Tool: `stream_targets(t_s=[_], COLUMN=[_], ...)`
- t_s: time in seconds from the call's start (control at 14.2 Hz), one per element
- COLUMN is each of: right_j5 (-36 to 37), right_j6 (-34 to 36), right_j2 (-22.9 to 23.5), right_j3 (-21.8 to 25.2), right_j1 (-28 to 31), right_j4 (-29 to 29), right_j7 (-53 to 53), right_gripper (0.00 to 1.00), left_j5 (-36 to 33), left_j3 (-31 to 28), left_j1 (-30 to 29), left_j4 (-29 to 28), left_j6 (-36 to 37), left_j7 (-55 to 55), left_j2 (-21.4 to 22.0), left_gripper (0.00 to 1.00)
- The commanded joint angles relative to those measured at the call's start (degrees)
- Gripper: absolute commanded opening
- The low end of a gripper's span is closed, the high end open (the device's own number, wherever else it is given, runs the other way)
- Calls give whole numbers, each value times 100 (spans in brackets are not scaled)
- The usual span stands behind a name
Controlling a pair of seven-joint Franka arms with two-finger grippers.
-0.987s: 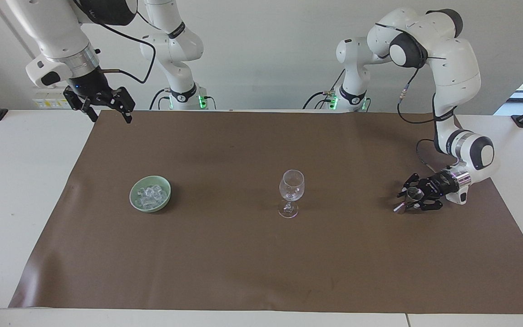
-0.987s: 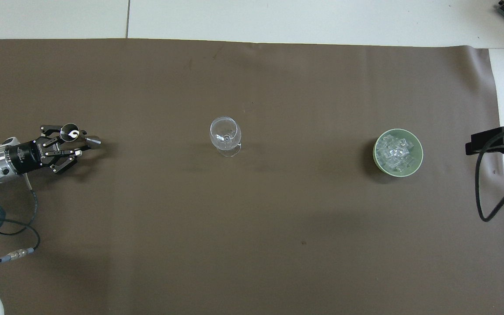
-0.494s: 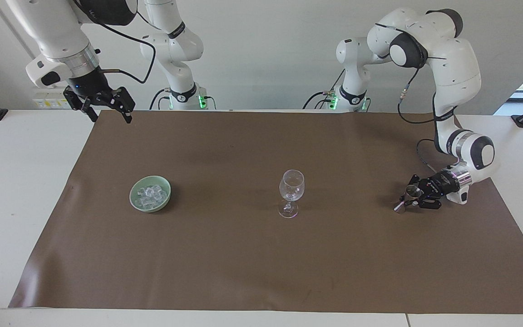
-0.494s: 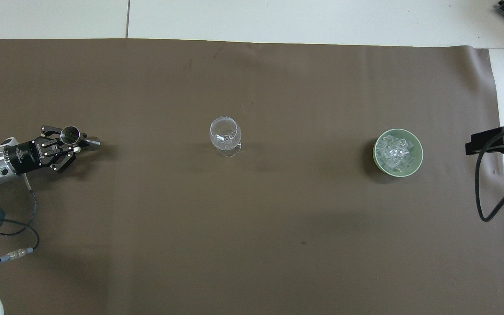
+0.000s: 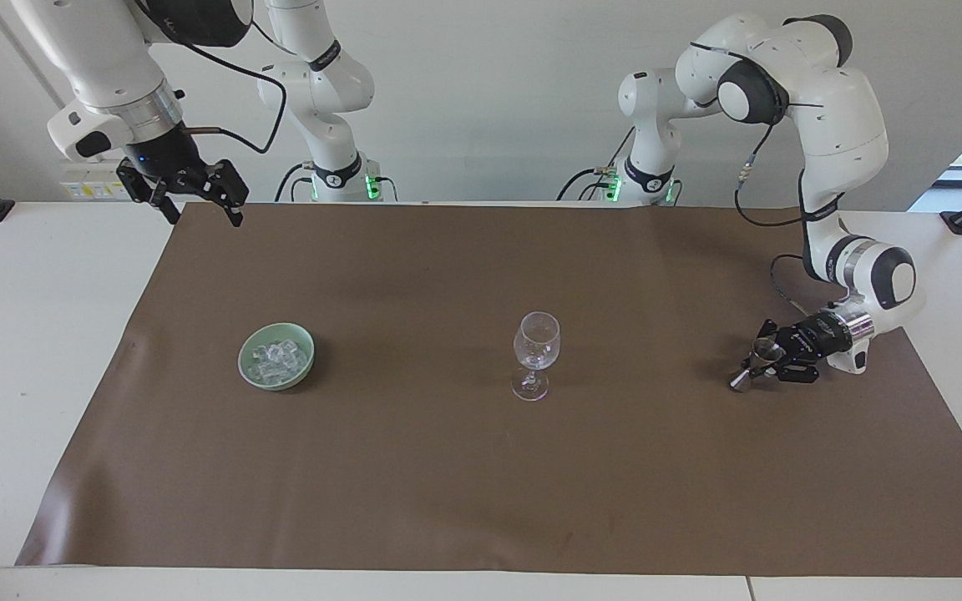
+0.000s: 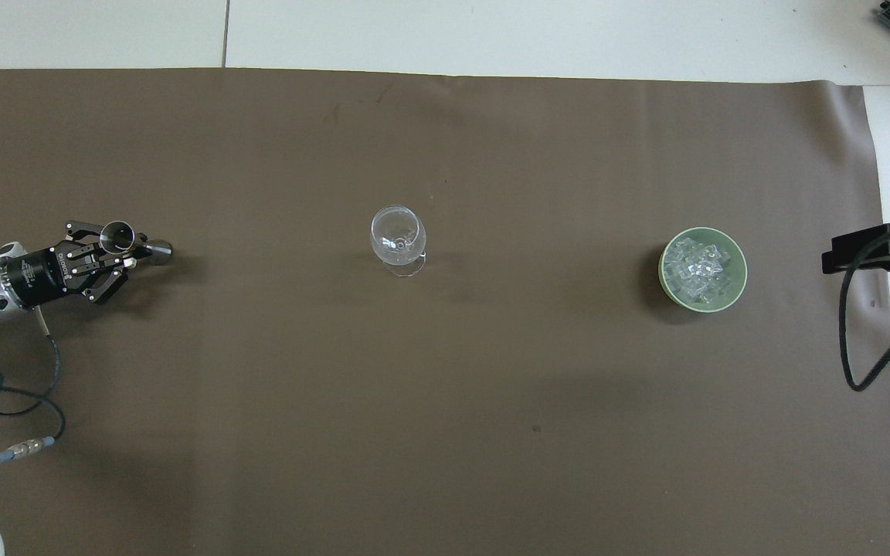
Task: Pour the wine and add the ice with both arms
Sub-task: 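Close the left gripper around the silver jigger, then lift the jigger with the left gripper and carry it over the wine glass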
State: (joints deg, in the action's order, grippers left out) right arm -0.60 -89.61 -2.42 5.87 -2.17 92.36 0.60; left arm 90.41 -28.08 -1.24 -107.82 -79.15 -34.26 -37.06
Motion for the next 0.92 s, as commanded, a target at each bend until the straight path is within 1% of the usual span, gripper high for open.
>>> stream_targets(t_s=[0.0,0.42,0.71,0.85], right_j5=[-19,-19,-19,-19], right_j6=[66,66,66,66], right_j2=[-40,-48,-40,-48], right_j3=[-42,-42,-42,-42], right_j1=[76,76,76,76], right_j4=[-7,-7,-7,-7], right_j7=[-139,-139,-139,-139], right_gripper=[100,100,100,100], left_j5=[65,56,56,4], left_j3=[-22,31,127,206], left_j1=[-34,63,81,107], left_j4=[76,235,235,252], left_j6=[154,110,84,23], left_j7=[-98,-405,-476,-476], left_j2=[138,374,612,796], left_gripper=[0,0,0,0])
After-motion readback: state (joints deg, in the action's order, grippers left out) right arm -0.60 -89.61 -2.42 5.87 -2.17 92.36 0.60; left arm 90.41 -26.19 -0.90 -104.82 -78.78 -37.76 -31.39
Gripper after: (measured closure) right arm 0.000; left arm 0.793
